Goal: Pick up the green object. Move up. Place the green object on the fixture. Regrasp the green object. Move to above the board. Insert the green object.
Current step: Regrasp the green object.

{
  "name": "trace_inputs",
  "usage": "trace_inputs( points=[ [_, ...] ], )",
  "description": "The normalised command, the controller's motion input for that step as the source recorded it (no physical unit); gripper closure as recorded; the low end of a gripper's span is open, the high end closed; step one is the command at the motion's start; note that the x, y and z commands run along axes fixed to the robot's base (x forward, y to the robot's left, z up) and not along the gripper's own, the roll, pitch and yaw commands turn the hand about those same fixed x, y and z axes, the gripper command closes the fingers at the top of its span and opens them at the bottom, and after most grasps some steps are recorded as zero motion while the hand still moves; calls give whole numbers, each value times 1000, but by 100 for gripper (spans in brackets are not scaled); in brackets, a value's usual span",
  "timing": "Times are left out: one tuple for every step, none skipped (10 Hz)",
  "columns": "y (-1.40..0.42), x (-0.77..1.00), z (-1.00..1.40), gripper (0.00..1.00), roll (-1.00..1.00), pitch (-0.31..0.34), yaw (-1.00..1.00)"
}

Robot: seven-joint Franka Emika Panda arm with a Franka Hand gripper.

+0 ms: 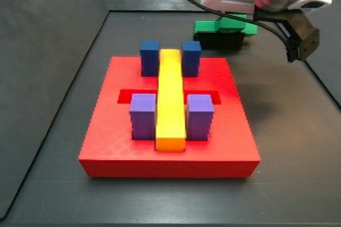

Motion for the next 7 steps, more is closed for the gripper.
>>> trace_inputs(
  points=[
    [0,0,-117,0,349,0,0],
    [0,0,-106,0,323,0,0],
    [0,0,-120,0,320,0,0],
    [0,0,-166,0,311,0,0],
    [0,0,-123,0,303,0,0],
    [71,0,-74,0,329,0,0],
    [71,0,-143,0,380,0,9]
  ],
)
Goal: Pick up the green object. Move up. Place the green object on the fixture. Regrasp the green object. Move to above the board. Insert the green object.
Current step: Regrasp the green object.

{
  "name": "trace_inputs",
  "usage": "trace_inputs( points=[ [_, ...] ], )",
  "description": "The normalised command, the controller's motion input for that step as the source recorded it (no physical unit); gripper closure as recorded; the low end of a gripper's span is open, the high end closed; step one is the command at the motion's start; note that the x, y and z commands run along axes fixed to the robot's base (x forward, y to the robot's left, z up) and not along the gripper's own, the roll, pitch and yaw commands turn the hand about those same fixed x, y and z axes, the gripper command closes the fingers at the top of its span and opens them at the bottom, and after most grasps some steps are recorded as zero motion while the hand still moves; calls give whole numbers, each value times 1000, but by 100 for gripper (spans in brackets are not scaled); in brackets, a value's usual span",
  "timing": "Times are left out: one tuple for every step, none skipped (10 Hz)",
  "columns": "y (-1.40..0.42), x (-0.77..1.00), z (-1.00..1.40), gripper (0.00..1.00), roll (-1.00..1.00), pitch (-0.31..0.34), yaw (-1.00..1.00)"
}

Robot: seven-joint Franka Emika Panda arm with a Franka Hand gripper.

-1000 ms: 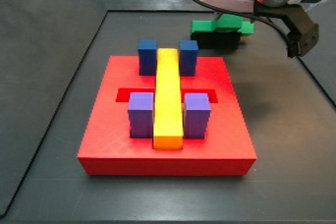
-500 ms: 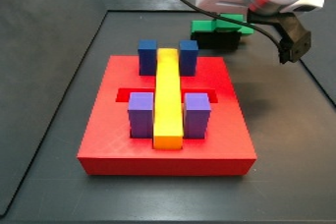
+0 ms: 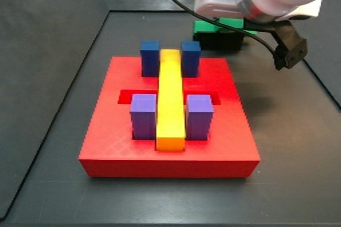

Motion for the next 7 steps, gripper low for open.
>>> trace_inputs(
  points=[
    [69,0,-166,0,383,0,9],
    [34,0,-189,0,326,0,11],
    [11,0,-151,0,269,0,31],
    [0,6,-26,0,94,0,34],
    [0,0,-20,0,-3,0,0],
    [0,0,-57,0,-54,37,0],
    [0,0,-26,0,0,51,0]
  ],
)
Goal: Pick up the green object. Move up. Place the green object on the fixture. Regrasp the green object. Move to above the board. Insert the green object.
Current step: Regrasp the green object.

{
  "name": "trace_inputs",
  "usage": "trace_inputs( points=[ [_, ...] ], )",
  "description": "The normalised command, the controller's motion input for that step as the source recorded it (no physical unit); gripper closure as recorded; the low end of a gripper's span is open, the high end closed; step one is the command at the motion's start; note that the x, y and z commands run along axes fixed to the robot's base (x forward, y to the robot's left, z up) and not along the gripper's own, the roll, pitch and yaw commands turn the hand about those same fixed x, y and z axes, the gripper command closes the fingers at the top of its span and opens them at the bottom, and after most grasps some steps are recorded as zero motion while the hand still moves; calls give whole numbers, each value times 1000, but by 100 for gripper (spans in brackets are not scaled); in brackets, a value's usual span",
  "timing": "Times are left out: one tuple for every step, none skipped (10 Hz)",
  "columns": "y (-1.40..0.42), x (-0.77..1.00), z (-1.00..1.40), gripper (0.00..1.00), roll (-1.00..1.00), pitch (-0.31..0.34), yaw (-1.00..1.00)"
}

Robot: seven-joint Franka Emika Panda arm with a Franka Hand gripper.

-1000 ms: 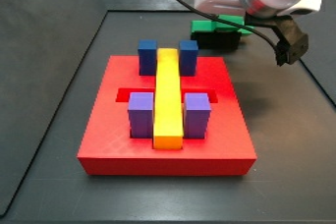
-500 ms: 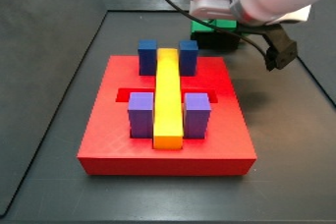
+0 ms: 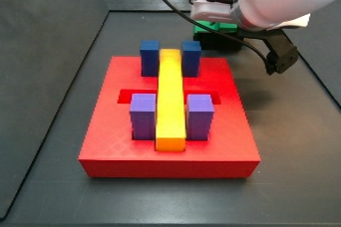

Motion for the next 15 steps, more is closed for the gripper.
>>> trace_inputs(
  points=[
    [0,0,0,100,0,0,0],
    [0,0,0,100,0,0,0],
    [0,0,0,100,0,0,0],
    [0,0,0,100,0,0,0],
    [0,0,0,100,0,0,0],
    [0,0,0,100,0,0,0],
    [0,0,0,100,0,0,0],
    [0,0,0,100,0,0,0],
    [0,0,0,100,0,0,0],
    [0,0,0,100,0,0,0],
    [0,0,0,100,0,0,0],
    [0,0,0,100,0,0,0],
    [0,0,0,100,0,0,0],
    [0,0,0,100,0,0,0],
    [0,0,0,100,0,0,0]
  ],
)
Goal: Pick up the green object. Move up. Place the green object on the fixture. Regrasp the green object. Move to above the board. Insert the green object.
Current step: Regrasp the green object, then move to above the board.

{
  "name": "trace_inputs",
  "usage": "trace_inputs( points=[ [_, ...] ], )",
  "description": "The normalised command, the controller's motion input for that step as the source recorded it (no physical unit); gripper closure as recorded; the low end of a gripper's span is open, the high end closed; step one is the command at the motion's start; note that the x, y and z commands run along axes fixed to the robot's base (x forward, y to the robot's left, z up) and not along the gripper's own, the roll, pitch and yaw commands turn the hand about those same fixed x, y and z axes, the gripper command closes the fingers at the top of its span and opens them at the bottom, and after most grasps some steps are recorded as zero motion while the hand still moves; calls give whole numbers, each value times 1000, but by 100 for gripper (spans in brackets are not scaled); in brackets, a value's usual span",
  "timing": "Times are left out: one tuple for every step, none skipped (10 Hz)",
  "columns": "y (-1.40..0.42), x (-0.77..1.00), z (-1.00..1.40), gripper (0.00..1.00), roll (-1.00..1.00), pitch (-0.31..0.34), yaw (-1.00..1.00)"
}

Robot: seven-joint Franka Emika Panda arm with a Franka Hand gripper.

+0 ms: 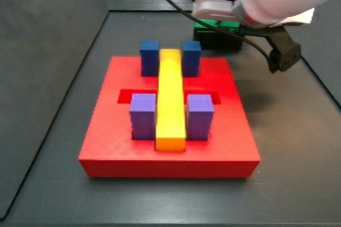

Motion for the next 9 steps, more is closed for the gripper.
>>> trace_inputs(
  points=[
    [0,0,0,100,0,0,0],
    [0,0,1400,100,0,0,0],
    [-35,-20,1400,100,-95,70,18],
    [-29,-41,1400,100,-162,58,6],
    [-15,-47,1400,100,-111,27,30],
    [-35,-37,1400,100,-51,39,34],
    [-42,-37,1400,100,-19,34,32],
    [-40,-29,1400,100,-8,29,35],
    [-30,1,679,100,-16,39,30]
  ],
)
